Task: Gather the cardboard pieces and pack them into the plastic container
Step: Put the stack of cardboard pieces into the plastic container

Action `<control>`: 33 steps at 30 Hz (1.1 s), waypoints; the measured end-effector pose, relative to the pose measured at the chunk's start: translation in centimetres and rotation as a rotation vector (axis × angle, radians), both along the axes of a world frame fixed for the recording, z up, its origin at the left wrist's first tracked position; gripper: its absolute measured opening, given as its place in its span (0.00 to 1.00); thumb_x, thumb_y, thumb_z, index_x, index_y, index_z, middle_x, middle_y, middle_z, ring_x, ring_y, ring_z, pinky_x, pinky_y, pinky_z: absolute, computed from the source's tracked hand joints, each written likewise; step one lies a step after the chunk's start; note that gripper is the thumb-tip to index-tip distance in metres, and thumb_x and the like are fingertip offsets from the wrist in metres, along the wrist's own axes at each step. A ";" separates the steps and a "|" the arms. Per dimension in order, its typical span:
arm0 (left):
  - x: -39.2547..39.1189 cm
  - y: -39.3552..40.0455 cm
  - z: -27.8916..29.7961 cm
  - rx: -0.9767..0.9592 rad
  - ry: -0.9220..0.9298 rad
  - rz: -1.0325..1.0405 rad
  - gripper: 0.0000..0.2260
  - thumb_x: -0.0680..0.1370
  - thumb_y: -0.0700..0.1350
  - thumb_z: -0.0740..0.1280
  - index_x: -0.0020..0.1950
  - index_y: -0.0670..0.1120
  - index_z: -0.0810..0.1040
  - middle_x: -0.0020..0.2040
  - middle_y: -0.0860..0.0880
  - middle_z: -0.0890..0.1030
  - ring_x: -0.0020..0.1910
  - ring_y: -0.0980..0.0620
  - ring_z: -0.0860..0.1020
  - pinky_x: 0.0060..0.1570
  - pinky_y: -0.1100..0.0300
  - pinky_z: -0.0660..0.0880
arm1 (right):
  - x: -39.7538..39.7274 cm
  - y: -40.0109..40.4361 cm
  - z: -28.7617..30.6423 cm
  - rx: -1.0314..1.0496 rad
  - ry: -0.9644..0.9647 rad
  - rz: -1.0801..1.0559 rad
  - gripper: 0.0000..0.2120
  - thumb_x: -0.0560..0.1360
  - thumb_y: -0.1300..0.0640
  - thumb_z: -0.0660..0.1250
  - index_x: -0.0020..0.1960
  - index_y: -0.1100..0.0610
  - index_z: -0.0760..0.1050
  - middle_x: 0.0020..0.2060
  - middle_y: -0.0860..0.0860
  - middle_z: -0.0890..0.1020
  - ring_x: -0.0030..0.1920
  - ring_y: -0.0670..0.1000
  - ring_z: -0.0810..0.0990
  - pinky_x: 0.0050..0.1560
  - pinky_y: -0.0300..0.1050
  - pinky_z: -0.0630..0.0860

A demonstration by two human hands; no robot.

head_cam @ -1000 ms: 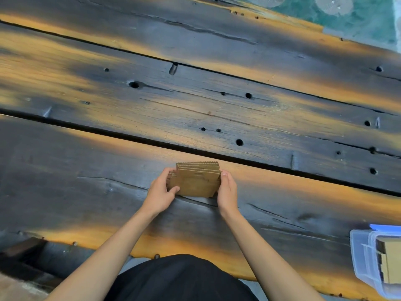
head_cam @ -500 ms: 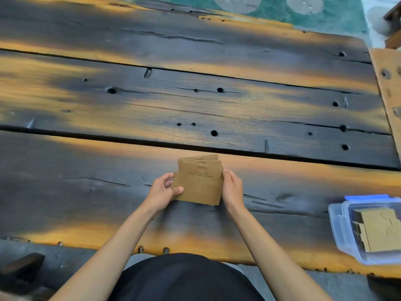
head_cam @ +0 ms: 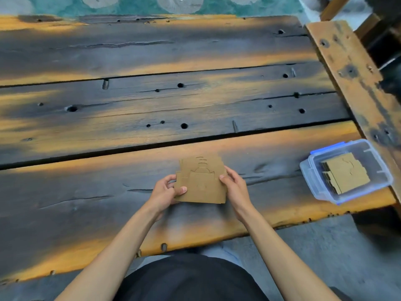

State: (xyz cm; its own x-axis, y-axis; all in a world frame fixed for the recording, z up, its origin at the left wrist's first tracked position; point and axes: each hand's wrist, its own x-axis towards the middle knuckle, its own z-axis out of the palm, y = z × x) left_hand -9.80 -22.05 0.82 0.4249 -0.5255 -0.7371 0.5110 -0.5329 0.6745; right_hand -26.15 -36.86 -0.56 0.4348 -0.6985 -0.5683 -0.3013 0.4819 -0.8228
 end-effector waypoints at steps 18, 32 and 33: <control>-6.5 -1.9 0.9 -0.078 -0.038 -0.381 0.17 0.78 0.33 0.70 0.66 0.41 0.76 0.58 0.40 0.85 0.56 0.43 0.84 0.62 0.47 0.79 | -10.5 4.1 0.5 0.012 0.055 -0.333 0.19 0.83 0.63 0.63 0.74 0.55 0.72 0.55 0.45 0.86 0.55 0.41 0.85 0.58 0.43 0.81; -18.2 -13.2 1.9 -0.128 -0.178 -0.519 0.27 0.75 0.32 0.73 0.70 0.52 0.74 0.47 0.45 0.83 0.49 0.45 0.84 0.56 0.45 0.82 | -23.1 -4.9 0.9 -0.008 0.090 -0.427 0.22 0.82 0.62 0.65 0.76 0.57 0.70 0.54 0.46 0.85 0.50 0.37 0.84 0.45 0.32 0.80; -19.3 -14.2 1.9 -0.122 -0.190 -0.514 0.27 0.74 0.32 0.74 0.69 0.52 0.74 0.48 0.43 0.83 0.50 0.44 0.84 0.57 0.43 0.81 | -24.1 -6.0 0.8 -0.016 0.099 -0.420 0.23 0.82 0.62 0.65 0.76 0.57 0.70 0.54 0.45 0.85 0.49 0.36 0.84 0.44 0.32 0.80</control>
State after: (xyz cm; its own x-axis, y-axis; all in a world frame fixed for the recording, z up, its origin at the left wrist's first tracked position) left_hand -29.11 -36.25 2.70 0.2108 -0.7769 -0.5932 0.0691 -0.5935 0.8019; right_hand -50.26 -42.84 0.28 0.0553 -0.8123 -0.5806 -0.1595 0.5668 -0.8082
